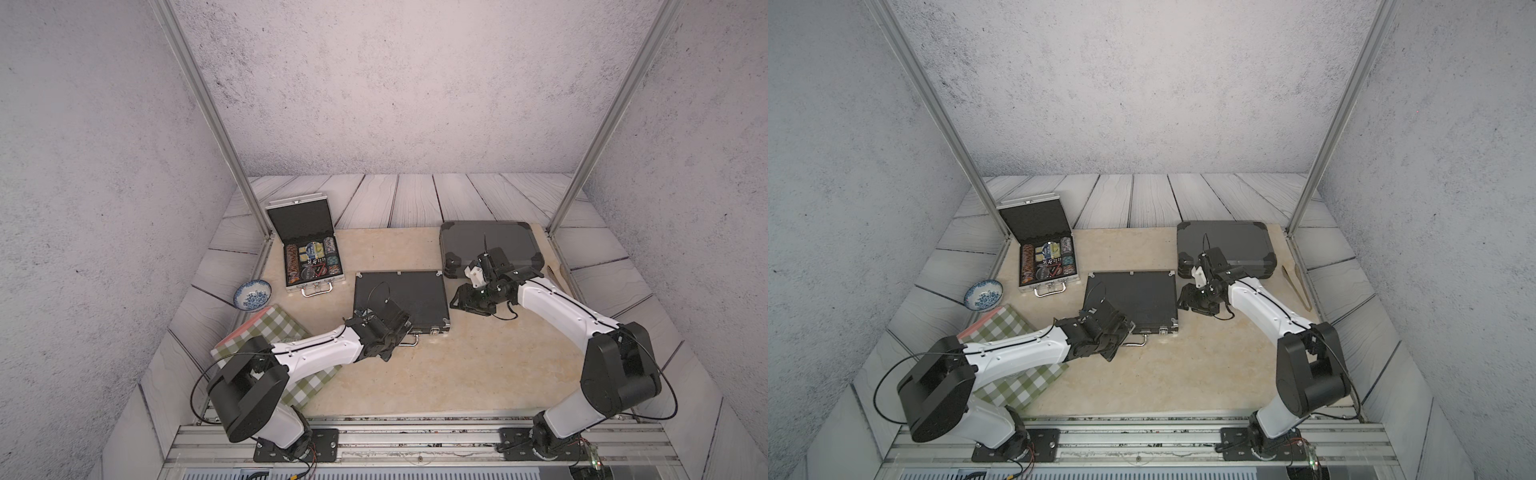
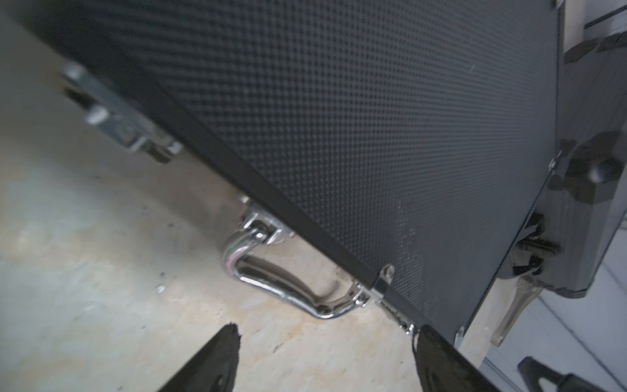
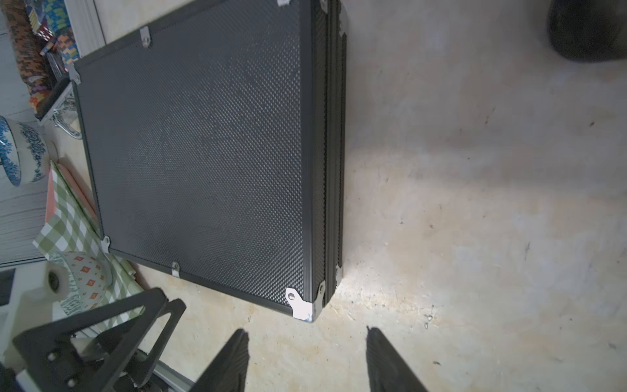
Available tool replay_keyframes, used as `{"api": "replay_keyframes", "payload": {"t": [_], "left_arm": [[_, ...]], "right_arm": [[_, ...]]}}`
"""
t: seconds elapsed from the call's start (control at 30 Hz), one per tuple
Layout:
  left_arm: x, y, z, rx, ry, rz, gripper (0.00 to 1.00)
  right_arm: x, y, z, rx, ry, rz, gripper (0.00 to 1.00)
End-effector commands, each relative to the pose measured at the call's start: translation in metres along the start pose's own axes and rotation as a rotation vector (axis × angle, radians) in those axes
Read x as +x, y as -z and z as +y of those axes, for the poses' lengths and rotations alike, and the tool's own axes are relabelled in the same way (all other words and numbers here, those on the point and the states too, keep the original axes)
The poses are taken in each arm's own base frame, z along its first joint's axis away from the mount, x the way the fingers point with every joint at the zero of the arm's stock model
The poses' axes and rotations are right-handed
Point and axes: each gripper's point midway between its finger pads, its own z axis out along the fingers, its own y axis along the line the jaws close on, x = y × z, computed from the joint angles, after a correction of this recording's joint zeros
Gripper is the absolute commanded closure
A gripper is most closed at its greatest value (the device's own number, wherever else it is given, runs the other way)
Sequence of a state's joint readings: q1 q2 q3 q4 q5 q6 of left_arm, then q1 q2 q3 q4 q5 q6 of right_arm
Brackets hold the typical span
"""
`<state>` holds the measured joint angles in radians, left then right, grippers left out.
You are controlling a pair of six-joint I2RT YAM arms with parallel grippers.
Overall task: Close the poker set cases
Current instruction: Move the poker set case to the center of the board.
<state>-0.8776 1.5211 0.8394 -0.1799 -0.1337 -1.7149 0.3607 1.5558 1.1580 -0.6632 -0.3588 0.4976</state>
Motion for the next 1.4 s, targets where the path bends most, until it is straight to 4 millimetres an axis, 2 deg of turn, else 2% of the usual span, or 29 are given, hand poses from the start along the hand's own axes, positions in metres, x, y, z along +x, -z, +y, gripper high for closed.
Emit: {"api": "replay_keyframes", "payload": {"t": [0.0,0.17,0.33,0.5,0.87,1.1,1.3,1.37], "left_arm": [[-0.002,-0.017,-0.019,0.087,0.136,-0.03,0.16],[-0.005,-0.032,-0.025,0.095,0.184,-0.062,0.16],[-0.019,-0.04,-0.028,0.124,0.233,-0.156,0.16],[-0.027,-0.054,-0.018,0.116,0.329,-0.208,0.16],[-0.043,-0.08,-0.008,0.097,0.347,-0.242,0.23],[-0.066,-0.089,-0.024,0.099,0.301,-0.246,0.25],[-0.077,-0.11,-0.044,0.108,0.233,-0.144,0.26],[-0.082,-0.115,-0.04,0.08,0.232,-0.135,0.26]], "right_arm": [[0.006,0.011,-0.002,0.012,0.009,-0.015,0.43],[0.012,0.011,-0.006,0.024,0.014,-0.007,0.43],[0.015,0.017,-0.006,0.025,0.017,-0.017,0.43],[0.017,0.021,-0.007,0.025,0.022,-0.019,0.43],[0.019,0.033,-0.015,0.055,0.03,-0.046,0.43],[0.02,0.042,-0.012,0.043,0.03,-0.064,0.43],[0.017,0.047,-0.009,0.04,0.034,-0.072,0.43],[0.018,0.047,-0.009,0.042,0.036,-0.071,0.43]]}}
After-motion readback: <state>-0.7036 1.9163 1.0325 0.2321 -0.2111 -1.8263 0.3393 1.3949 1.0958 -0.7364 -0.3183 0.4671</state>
